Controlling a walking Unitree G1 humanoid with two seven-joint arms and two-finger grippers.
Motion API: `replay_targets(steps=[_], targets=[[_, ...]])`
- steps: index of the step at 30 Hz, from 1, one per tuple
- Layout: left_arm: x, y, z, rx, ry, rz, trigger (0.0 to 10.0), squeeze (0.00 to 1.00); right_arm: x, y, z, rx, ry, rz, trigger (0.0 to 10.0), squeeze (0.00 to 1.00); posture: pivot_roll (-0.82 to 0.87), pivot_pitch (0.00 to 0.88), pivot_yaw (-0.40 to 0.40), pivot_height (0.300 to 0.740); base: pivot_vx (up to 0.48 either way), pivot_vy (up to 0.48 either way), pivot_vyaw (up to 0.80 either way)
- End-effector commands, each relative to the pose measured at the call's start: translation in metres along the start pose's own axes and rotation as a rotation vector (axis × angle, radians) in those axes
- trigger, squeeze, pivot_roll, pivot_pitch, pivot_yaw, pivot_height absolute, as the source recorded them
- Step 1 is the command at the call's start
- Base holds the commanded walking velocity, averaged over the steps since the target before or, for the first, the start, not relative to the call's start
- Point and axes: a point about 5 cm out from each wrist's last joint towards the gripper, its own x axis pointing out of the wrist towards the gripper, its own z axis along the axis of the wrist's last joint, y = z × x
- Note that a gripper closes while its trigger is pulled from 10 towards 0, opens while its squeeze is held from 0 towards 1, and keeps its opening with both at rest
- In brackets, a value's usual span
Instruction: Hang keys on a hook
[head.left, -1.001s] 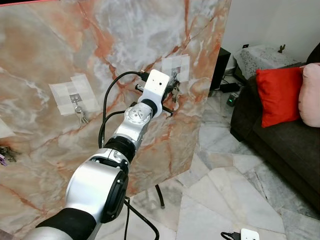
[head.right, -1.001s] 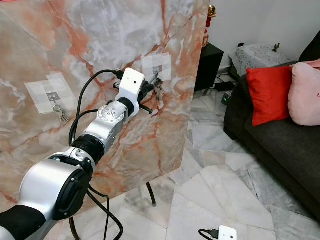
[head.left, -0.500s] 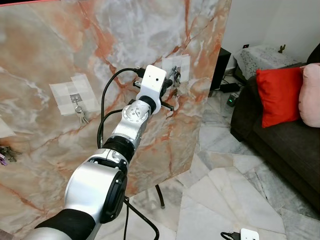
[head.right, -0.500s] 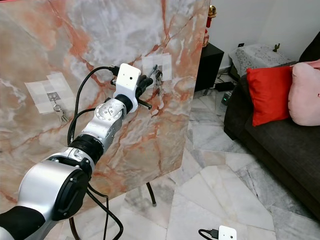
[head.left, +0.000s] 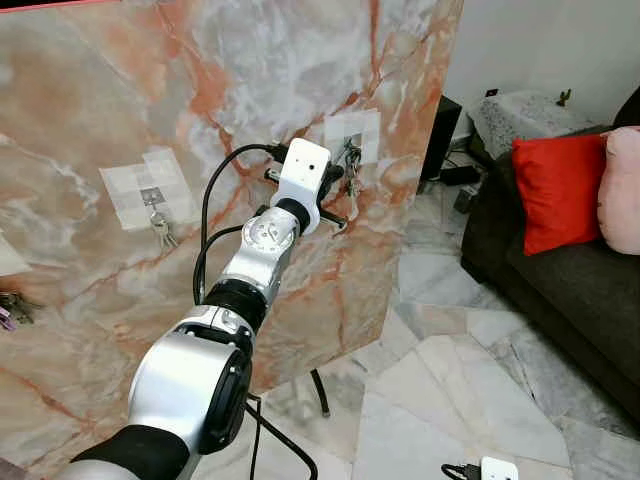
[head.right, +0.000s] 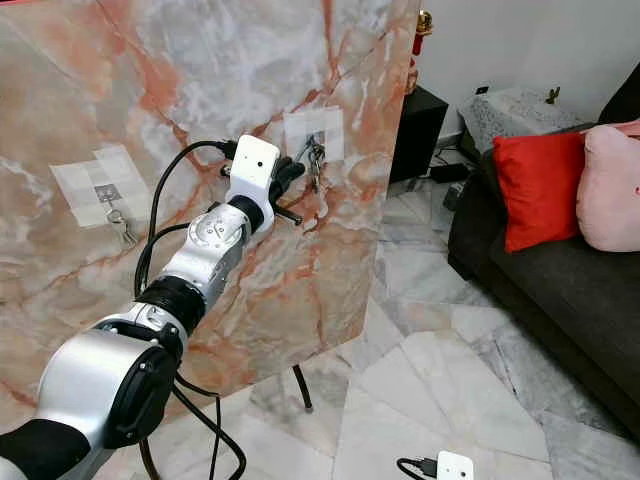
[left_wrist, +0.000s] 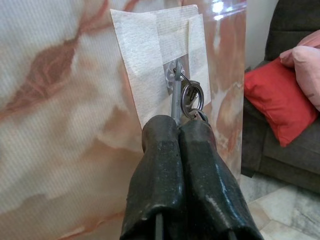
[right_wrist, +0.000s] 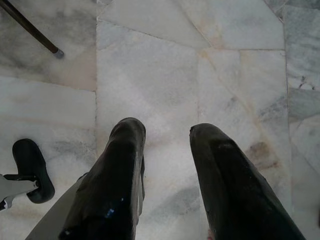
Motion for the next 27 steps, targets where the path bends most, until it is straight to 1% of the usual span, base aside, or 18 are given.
replay_targets(steps=[1, 4, 11, 23, 24, 25, 26, 27], targets=[[-0.0025, -0.0005, -0.0044, 0.031, 0.011, -0.011, 10.0, 0.0, -0.0002, -0.0024, -0.0001, 0.001, -0.002, -0.008, 10.0, 0.0, 0.01, 0.0, -0.057, 0.74, 0.0, 0.0, 0.0], [-0.0042, -0.0027, -0.0093, 0.052, 0.028, -0.023, 10.0, 0.0, -0.0002, -0.0022, -0.0001, 0.002, -0.002, -0.008, 10.0, 0.0, 0.01, 0.0, -0.057, 0.74, 0.0, 0.0, 0.0], [-0.0057, -0.0038, -0.0131, 0.053, 0.039, -0.024, 10.0, 0.0, -0.0002, -0.0019, -0.0002, 0.002, -0.002, -0.008, 10.0, 0.0, 0.01, 0.0, -0.057, 0.74, 0.0, 0.0, 0.0], [-0.0054, -0.0015, -0.0111, 0.062, 0.03, -0.003, 10.0, 0.0, -0.0003, -0.0022, -0.0003, 0.001, -0.002, -0.008, 10.0, 0.0, 0.0, 0.0, -0.056, 0.74, 0.0, 0.0, 0.0], [-0.0054, -0.0014, -0.0109, 0.062, 0.027, -0.003, 10.0, 0.26, -0.0002, -0.0021, -0.0003, 0.001, -0.003, -0.008, 10.0, 0.0, 0.0, 0.0, -0.056, 0.74, 0.0, 0.0, 0.0], [-0.0054, -0.0014, -0.0106, 0.061, 0.024, -0.002, 10.0, 0.88, -0.0002, -0.0021, -0.0003, 0.001, -0.002, -0.008, 10.0, 0.0, 0.0, 0.0, -0.056, 0.74, 0.0, 0.0, 0.0], [-0.0055, -0.0014, -0.0105, 0.057, 0.022, -0.002, 10.0, 1.0, -0.0002, -0.0021, -0.0003, 0.001, -0.002, -0.008, 10.0, 0.0, 0.0, 0.0, -0.056, 0.74, 0.0, 0.0, 0.0], [-0.0055, -0.0014, -0.0105, 0.054, 0.021, -0.002, 10.0, 1.0, -0.0002, -0.0021, -0.0003, 0.001, -0.002, -0.008, 10.0, 0.0, 0.0, 0.0, -0.056, 0.74, 0.0, 0.0, 0.0]])
